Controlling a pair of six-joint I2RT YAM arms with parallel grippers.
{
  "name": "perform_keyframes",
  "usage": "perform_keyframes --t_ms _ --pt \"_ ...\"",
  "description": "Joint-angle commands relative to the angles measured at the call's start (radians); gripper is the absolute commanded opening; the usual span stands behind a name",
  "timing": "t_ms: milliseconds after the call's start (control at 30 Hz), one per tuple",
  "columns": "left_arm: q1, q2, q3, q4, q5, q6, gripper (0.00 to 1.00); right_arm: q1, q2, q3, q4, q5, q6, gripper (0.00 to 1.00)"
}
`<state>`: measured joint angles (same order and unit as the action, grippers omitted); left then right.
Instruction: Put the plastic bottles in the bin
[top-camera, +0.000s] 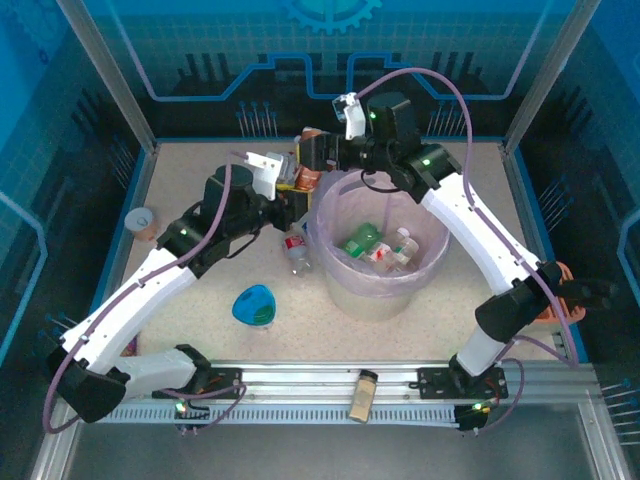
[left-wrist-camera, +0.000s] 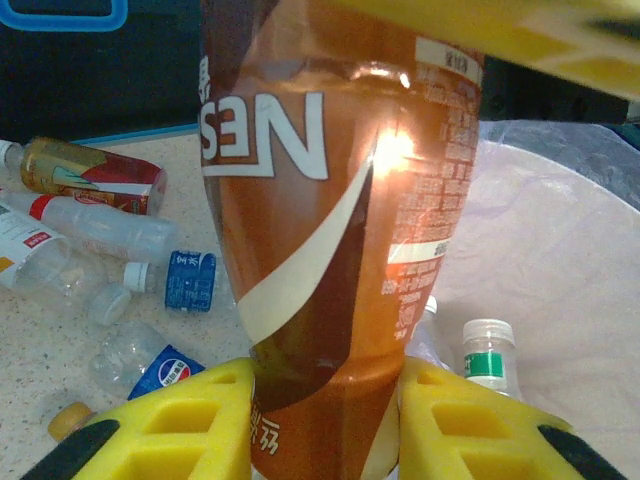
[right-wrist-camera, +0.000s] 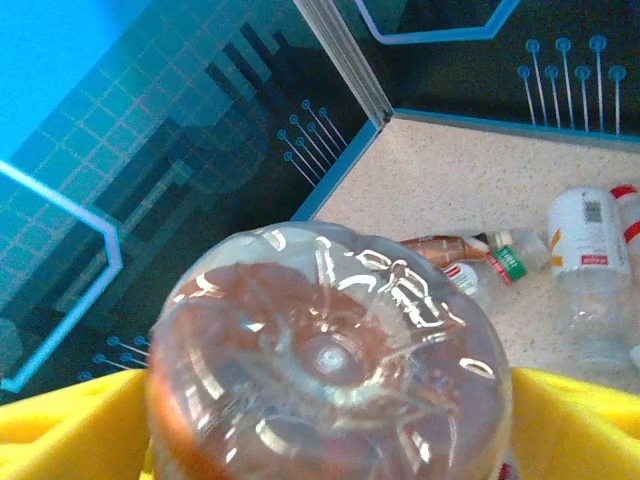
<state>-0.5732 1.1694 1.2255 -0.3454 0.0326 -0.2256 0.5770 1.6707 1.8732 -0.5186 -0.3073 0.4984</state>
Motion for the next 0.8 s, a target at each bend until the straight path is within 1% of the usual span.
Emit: perform_keyframes --t_ms 0,100,167,200,233,300,367,400,467,567,667,733,767 --pt "-0.010 -0.008 0.007 0.016 -0.029 0.035 0.24 0.011 0.003 0.030 0.047 -0.042 0.028 0.79" --pt "-0.009 -0.008 0.006 0.022 -0.027 0.034 0.24 0.010 0.003 0.031 0.054 -0.042 0.028 0.66" --pt "-0.009 -0.009 0.006 0.023 -0.027 0.034 0.25 0.010 0.002 0.031 0.060 -0.041 0.029 0.62" --pt "-0.009 -0.010 0.008 0.023 -0.026 0.034 0.27 0.011 0.001 0.032 0.066 -0.042 0.027 0.59" --pt "-0.009 -0.012 0.009 0.021 -0.026 0.034 0.33 0.011 0.000 0.033 0.073 -0.042 0.026 0.57" --pt "-0.010 -0.023 0.005 0.025 -0.019 0.033 0.55 0.009 -0.003 0.041 0.085 -0.044 0.020 0.52" --pt "-0.010 -0.043 -0.009 0.034 -0.009 0.027 0.82 0.005 -0.003 0.050 0.101 -0.048 0.019 0.51" --pt "-0.008 -0.056 -0.016 0.035 -0.004 0.025 0.91 0.002 -0.006 0.056 0.108 -0.049 0.018 0.50" --pt "-0.008 -0.086 -0.039 0.033 0.001 0.020 0.99 -0.008 -0.015 0.069 0.125 -0.052 0.014 0.49" --pt "-0.008 -0.129 -0.069 -0.008 -0.013 0.019 0.99 -0.027 -0.020 0.133 0.077 -0.034 -0.008 0.49" --pt "0.004 -0.154 -0.098 -0.074 -0.067 -0.010 0.99 -0.041 -0.040 0.184 0.022 -0.017 -0.041 0.48" --pt "0.057 -0.160 -0.139 -0.089 -0.053 -0.051 0.99 -0.058 -0.061 0.199 -0.016 -0.006 -0.055 0.47" --pt "0.105 -0.159 -0.165 -0.088 -0.022 -0.080 0.98 -0.069 -0.076 0.204 -0.043 0.004 -0.065 0.47"
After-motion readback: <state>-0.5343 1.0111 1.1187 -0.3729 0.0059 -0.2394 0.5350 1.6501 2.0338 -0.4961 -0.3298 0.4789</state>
